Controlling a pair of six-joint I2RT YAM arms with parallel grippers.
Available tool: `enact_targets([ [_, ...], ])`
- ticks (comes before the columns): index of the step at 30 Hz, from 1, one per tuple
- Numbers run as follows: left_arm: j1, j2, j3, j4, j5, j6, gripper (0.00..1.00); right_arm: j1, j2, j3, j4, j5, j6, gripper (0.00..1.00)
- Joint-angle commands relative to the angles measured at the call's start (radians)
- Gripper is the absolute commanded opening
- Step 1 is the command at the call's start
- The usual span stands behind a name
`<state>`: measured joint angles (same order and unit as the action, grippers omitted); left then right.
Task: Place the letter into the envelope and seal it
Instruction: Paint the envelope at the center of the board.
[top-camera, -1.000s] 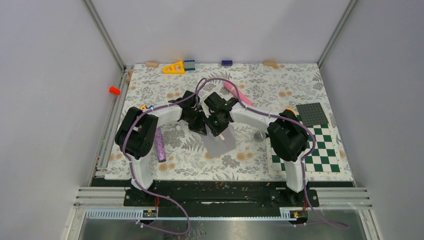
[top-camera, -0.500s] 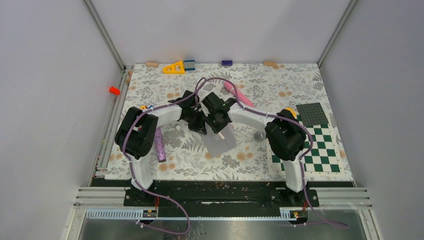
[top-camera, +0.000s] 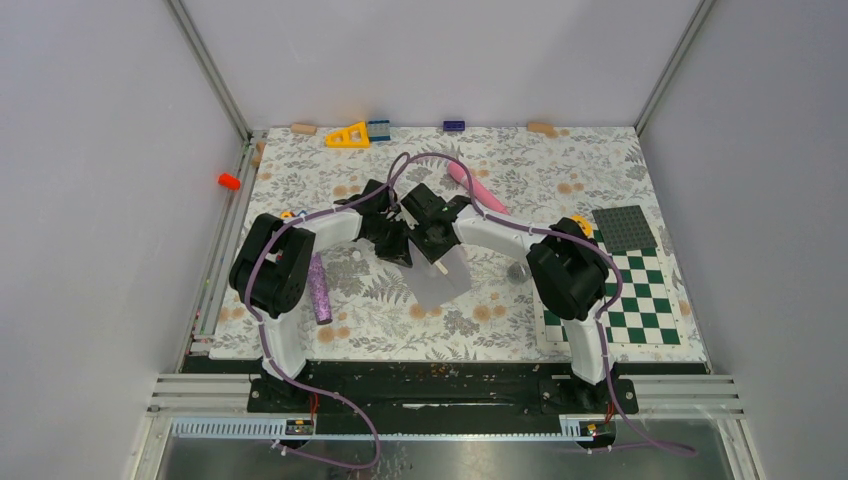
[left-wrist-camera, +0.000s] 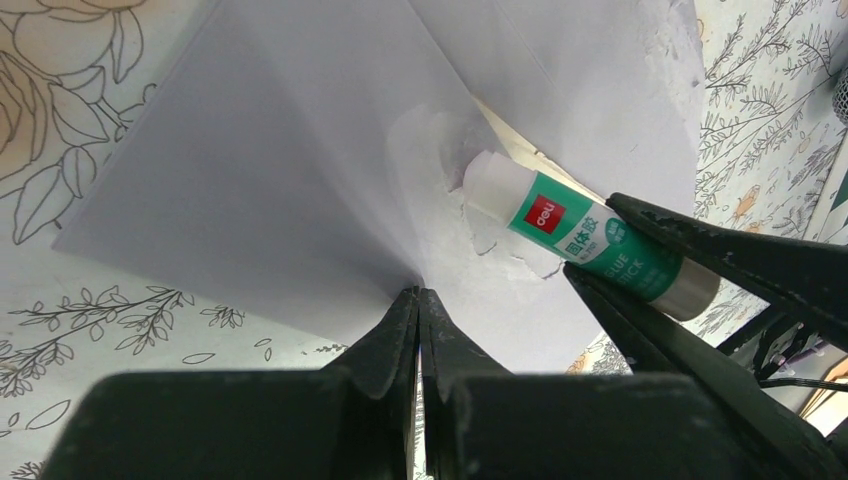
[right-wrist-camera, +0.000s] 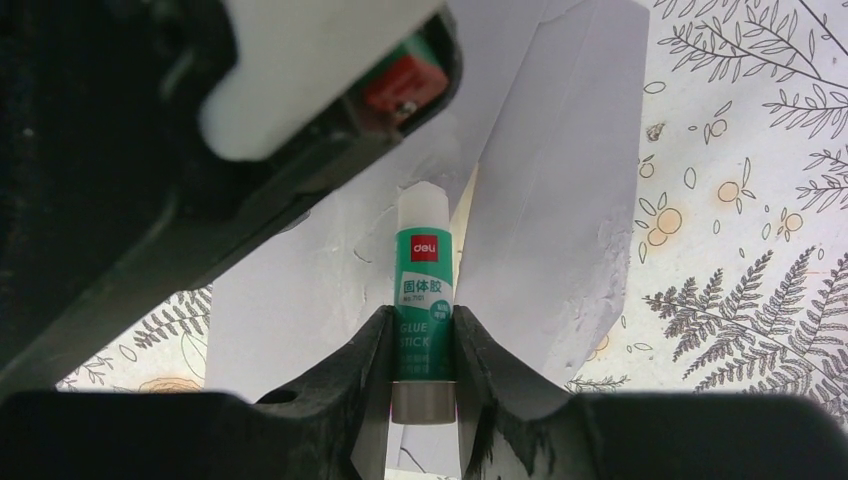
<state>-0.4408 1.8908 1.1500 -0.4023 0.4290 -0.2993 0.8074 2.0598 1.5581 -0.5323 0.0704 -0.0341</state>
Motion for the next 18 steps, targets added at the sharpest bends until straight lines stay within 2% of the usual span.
enact_targets([
  [1,-0.050,0.015,-0.029,-0.003,-0.108,0.074,0.00,-0.004,0.025,0.022,0.120,0.066,0.095,0.00],
  [5,-0.047,0.002,-0.033,0.007,-0.099,0.069,0.00,-0.007,-0.015,-0.018,0.124,0.015,0.112,0.00],
  [10,-0.023,-0.079,-0.048,0.046,-0.036,0.065,0.00,-0.046,-0.163,-0.168,0.179,-0.155,0.085,0.00],
  [18,-0.011,-0.251,-0.097,0.153,0.106,0.079,0.33,-0.088,-0.328,-0.252,0.161,-0.293,0.008,0.00],
])
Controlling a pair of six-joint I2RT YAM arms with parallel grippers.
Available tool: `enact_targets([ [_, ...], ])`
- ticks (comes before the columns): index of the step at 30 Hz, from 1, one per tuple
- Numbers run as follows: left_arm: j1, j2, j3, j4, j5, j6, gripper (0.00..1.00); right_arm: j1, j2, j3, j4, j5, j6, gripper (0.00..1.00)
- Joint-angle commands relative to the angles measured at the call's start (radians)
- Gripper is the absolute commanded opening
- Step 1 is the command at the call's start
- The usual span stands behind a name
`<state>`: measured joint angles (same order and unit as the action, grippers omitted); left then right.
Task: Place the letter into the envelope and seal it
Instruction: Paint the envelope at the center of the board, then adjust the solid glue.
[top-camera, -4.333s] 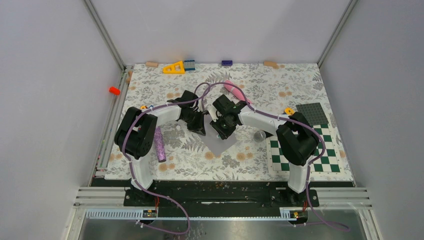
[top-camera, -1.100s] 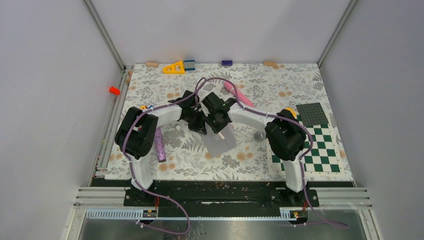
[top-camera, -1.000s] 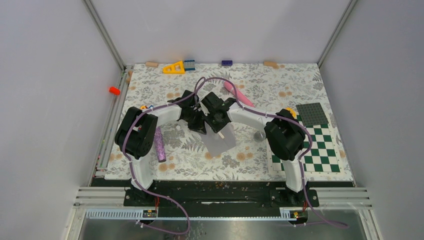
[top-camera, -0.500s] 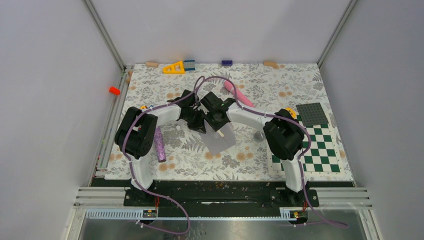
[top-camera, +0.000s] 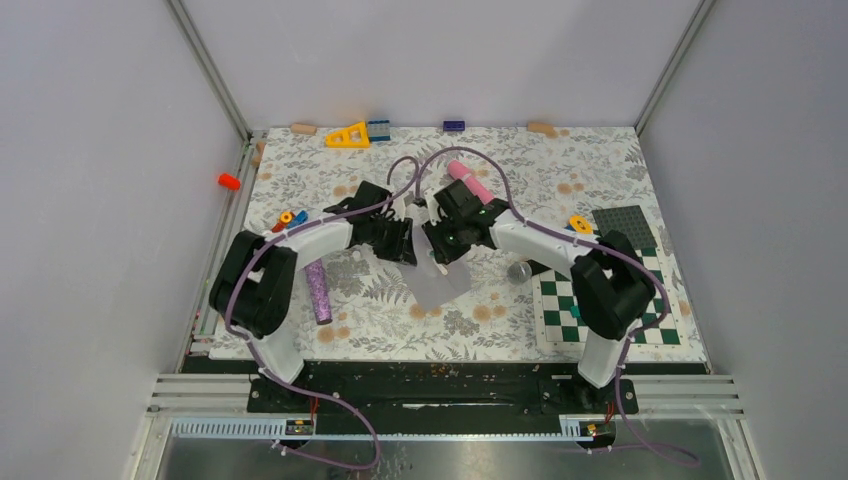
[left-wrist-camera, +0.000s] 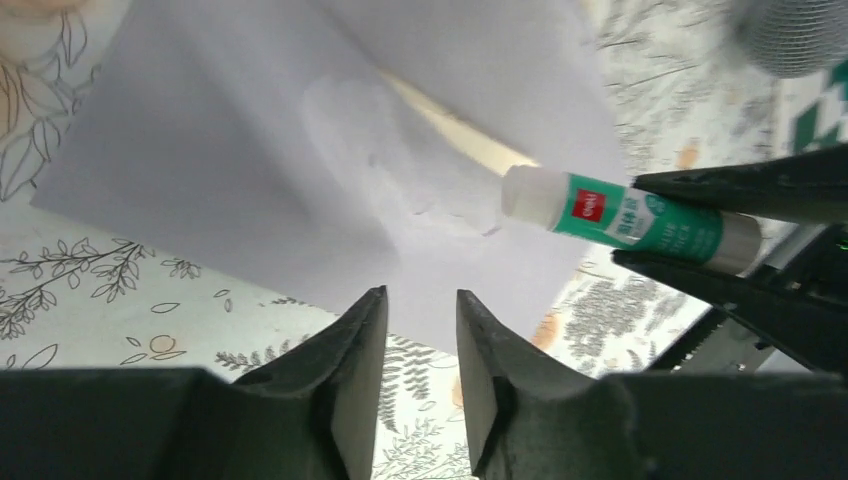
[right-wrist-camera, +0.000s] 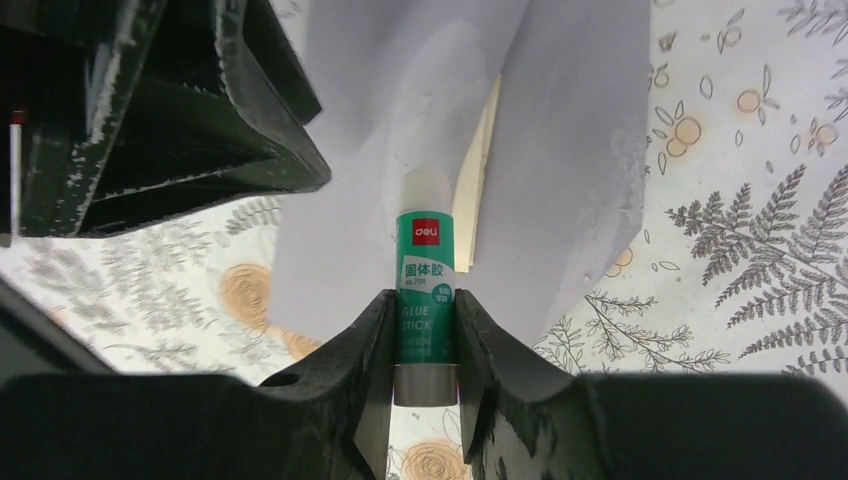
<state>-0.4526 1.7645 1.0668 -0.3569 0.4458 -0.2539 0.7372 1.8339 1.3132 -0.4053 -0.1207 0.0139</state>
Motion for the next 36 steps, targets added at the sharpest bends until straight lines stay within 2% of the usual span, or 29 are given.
enact_targets([
  [1,0.003,-0.147,-0.016,0.123,0.110,0.036,0.37,-0.025,-0.114,-0.010,0.029,-0.122,-0.042,0.00],
  [3,0.007,-0.201,-0.017,0.144,0.140,0.053,0.41,-0.033,-0.133,-0.022,0.028,-0.156,-0.042,0.00],
  [6,0.016,-0.288,-0.011,0.166,0.173,0.083,0.39,-0.037,-0.151,-0.038,0.028,-0.215,-0.042,0.00],
  [13,0.019,-0.292,0.071,0.118,0.263,0.131,0.00,-0.039,-0.150,-0.022,0.028,-0.366,0.022,0.00],
  [21,-0.005,-0.279,0.020,0.121,0.266,0.162,0.00,-0.076,-0.185,-0.030,0.072,-0.442,0.090,0.00],
  [36,-0.064,-0.258,-0.018,0.109,0.167,0.138,0.00,-0.140,-0.215,-0.034,0.184,-0.382,0.235,0.00],
])
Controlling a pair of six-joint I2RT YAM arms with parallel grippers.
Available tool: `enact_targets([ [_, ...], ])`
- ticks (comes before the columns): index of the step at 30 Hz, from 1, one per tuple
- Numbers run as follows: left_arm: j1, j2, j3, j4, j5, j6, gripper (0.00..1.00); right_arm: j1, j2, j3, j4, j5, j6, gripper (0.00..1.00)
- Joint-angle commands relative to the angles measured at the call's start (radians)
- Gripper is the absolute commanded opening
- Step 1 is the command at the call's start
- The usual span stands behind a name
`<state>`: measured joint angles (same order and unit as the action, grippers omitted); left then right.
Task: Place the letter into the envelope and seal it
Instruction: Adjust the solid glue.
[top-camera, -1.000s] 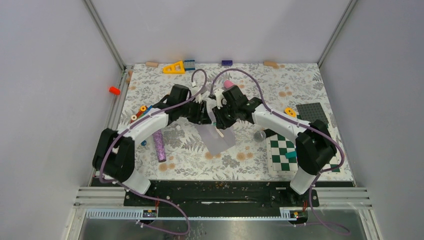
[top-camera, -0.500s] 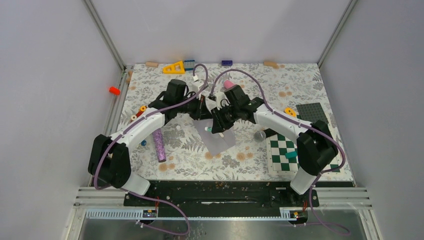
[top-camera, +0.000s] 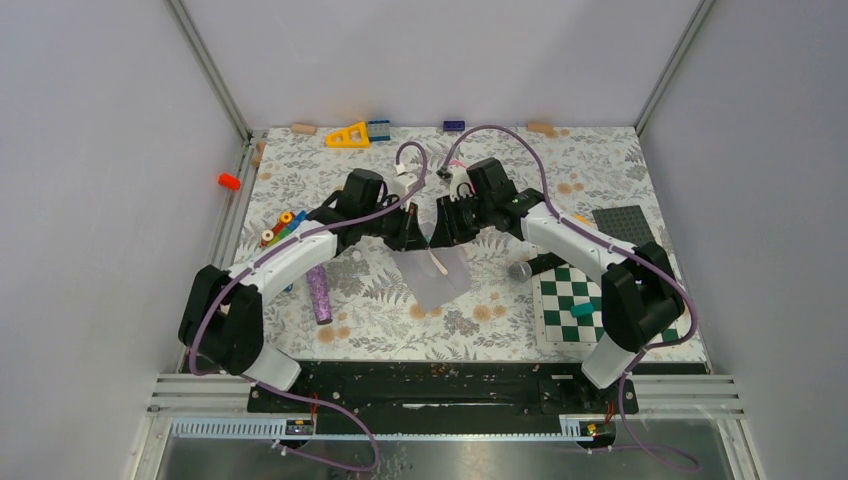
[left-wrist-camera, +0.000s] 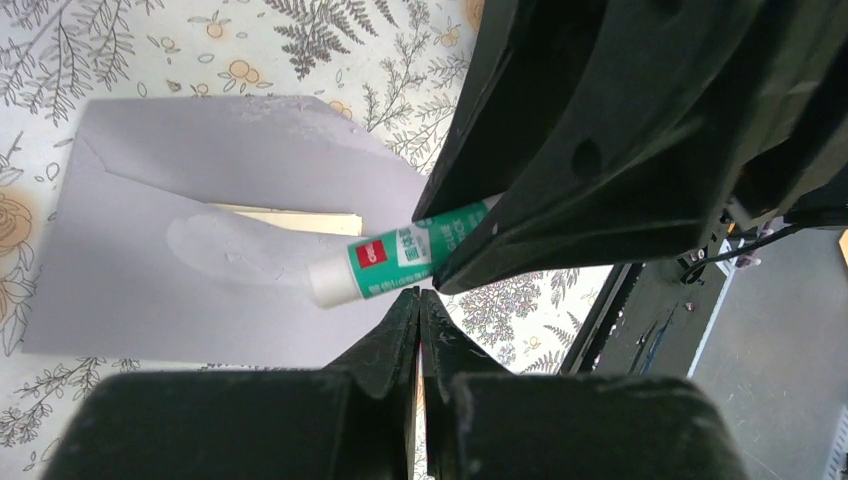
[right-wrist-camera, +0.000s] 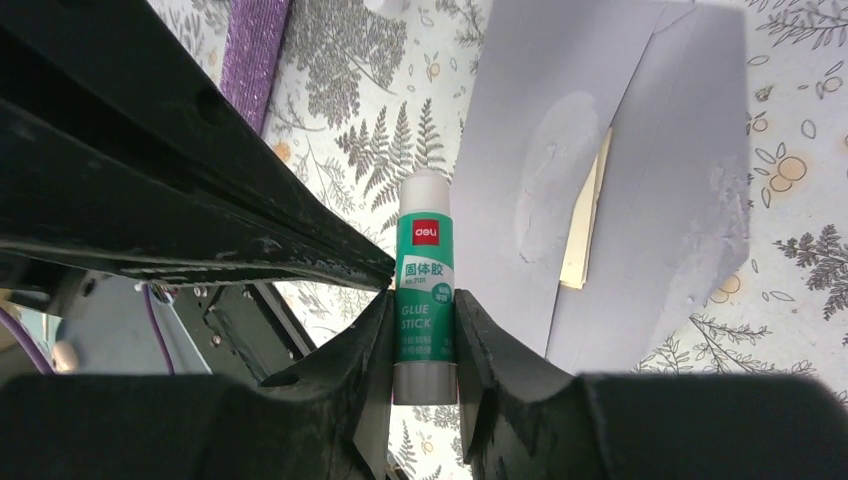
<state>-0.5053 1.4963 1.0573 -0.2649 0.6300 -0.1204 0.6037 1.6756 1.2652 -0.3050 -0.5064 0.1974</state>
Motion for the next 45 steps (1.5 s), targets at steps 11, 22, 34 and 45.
enact_targets([
  [11,0.044,-0.061,0.024,0.050,0.026,-0.017,0.00,-0.011,-0.041,-0.010,0.039,0.029,-0.012,0.00],
  [22,0.041,0.037,0.074,0.028,-0.131,-0.013,0.00,-0.003,-0.035,-0.004,0.021,-0.027,-0.004,0.00],
  [34,-0.020,0.082,0.081,0.012,-0.151,0.017,0.00,0.002,-0.017,0.026,0.020,-0.008,0.005,0.00],
  [45,-0.051,0.044,0.042,0.003,-0.093,0.027,0.00,0.001,0.001,0.063,0.019,0.071,0.012,0.00],
])
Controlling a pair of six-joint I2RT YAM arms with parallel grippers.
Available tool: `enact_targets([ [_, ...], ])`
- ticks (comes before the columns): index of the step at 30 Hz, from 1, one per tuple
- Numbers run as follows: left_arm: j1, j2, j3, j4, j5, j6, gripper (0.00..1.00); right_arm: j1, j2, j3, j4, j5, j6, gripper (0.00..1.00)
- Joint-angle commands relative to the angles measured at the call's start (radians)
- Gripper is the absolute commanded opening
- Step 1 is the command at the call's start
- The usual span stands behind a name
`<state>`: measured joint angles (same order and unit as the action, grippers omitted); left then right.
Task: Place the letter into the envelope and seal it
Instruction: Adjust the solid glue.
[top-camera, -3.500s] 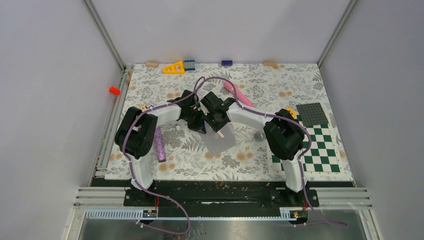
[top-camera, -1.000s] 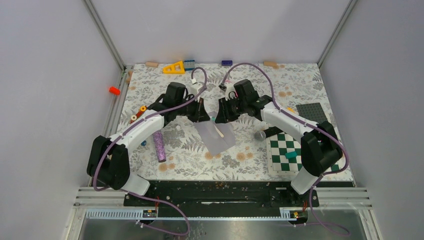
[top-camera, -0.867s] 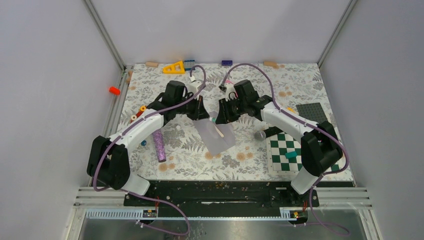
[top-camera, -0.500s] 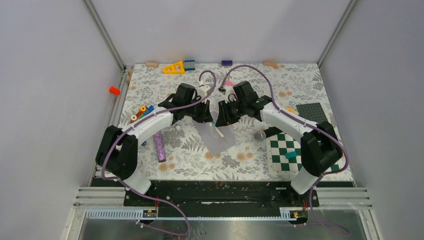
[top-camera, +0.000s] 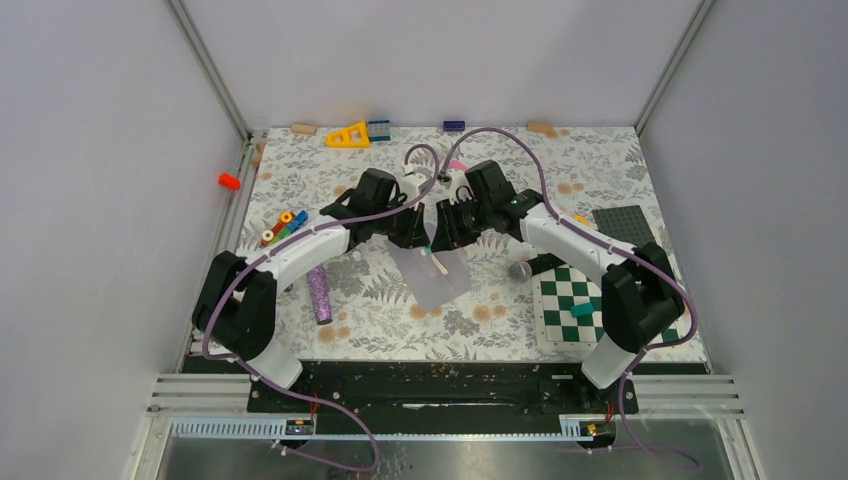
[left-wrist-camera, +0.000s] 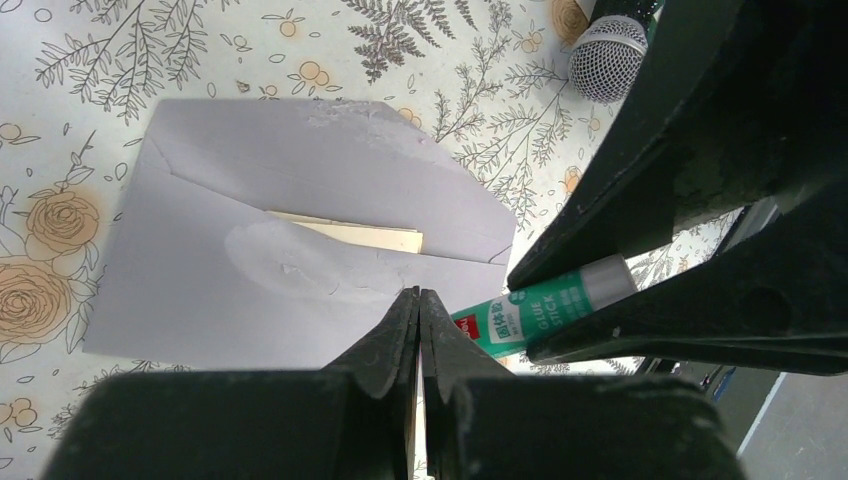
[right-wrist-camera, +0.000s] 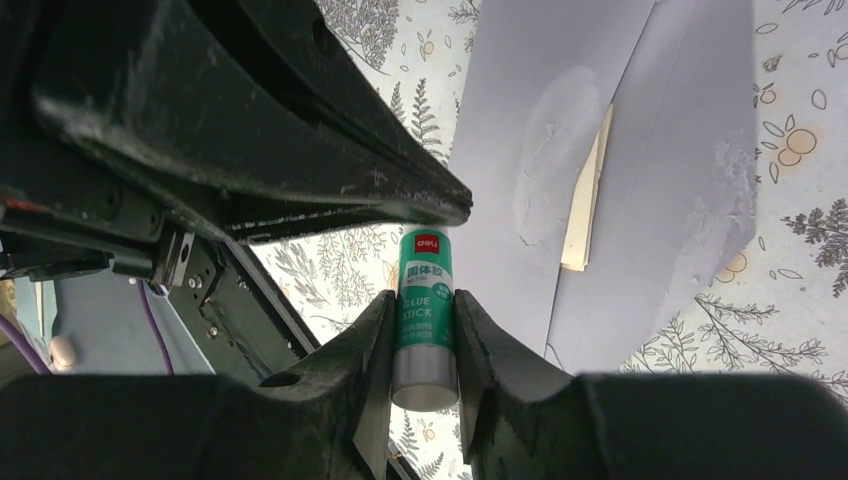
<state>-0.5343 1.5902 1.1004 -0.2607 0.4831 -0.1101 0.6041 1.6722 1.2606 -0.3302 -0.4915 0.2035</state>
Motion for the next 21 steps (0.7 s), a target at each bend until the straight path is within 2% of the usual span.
enact_targets([
  [1,-0.023,-0.053,-0.004,0.001,0.053,0.016,0.00,0.001,0.004,0.068,0.045,0.065,0.005,0.00],
  [6,0.000,-0.059,-0.012,0.016,0.007,-0.003,0.00,0.001,0.015,0.088,0.024,0.073,-0.024,0.00],
  [8,0.061,-0.045,-0.013,0.035,-0.031,-0.061,0.00,0.001,0.022,0.094,0.011,0.104,-0.046,0.00],
  [12,0.216,0.036,0.005,0.008,-0.015,-0.189,0.00,0.009,0.063,0.136,-0.038,0.197,-0.103,0.00],
  [16,0.232,0.125,-0.017,-0.021,-0.021,-0.223,0.00,0.034,0.156,0.224,-0.095,0.300,-0.129,0.00],
  [21,0.233,0.238,-0.026,-0.029,0.015,-0.272,0.00,0.074,0.267,0.339,-0.135,0.353,-0.137,0.00],
])
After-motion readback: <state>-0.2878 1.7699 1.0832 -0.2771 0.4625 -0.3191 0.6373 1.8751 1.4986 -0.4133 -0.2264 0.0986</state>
